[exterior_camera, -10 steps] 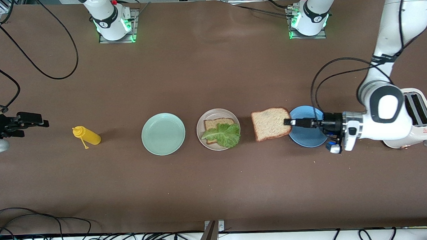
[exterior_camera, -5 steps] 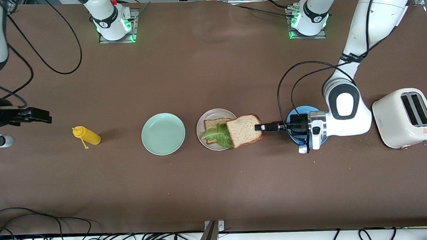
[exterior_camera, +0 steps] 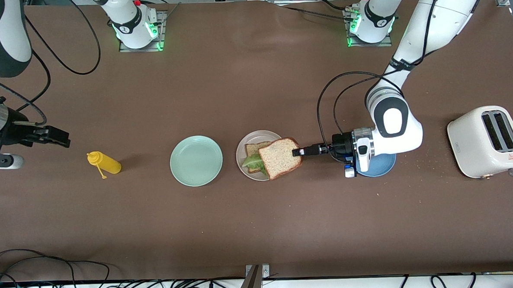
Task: Make sandwich on beige plate with both arms
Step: 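Lower the bread slice onto the lettuce with the left gripper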
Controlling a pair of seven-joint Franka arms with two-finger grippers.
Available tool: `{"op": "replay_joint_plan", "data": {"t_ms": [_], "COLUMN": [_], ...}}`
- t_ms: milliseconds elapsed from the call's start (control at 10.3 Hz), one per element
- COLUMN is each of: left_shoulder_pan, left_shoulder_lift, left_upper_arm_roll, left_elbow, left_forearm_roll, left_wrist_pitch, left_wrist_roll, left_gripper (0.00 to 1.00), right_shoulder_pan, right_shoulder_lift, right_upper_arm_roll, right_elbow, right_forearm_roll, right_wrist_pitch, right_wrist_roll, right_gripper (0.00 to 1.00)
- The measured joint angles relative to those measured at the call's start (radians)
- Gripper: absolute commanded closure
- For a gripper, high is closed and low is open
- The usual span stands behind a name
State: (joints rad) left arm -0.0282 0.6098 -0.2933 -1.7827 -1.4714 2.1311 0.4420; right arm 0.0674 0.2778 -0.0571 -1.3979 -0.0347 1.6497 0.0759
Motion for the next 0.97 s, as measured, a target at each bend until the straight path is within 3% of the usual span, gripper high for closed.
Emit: {"op": "replay_joint_plan", "data": {"t_ms": [484, 969], "left_shoulder_pan": [-0.07, -0.087], "left_shoulder_lift": [0.006, 0.034], "left_upper_arm_roll": [-0.026, -0.028], "left_elbow": [-0.009, -0.024], "left_forearm_roll": [-0.087, -0.103], "left_wrist_pitch": [0.118, 0.135], "left_wrist_roll": [0.031, 0.09], "left_gripper": [1.0, 1.0], "right_shoulder_pan": [0.003, 0.03], "right_shoulder_lift": [-0.006, -0.01], "right_upper_arm_roll": [-0.012, -0.013], "right_elbow": [0.0, 0.0], "right_forearm_roll": [0.036, 0.038], "right_wrist_pitch": [0.007, -0.028], "right_wrist_roll": [0.002, 0.01], "right_gripper": [0.0, 0.0]}}
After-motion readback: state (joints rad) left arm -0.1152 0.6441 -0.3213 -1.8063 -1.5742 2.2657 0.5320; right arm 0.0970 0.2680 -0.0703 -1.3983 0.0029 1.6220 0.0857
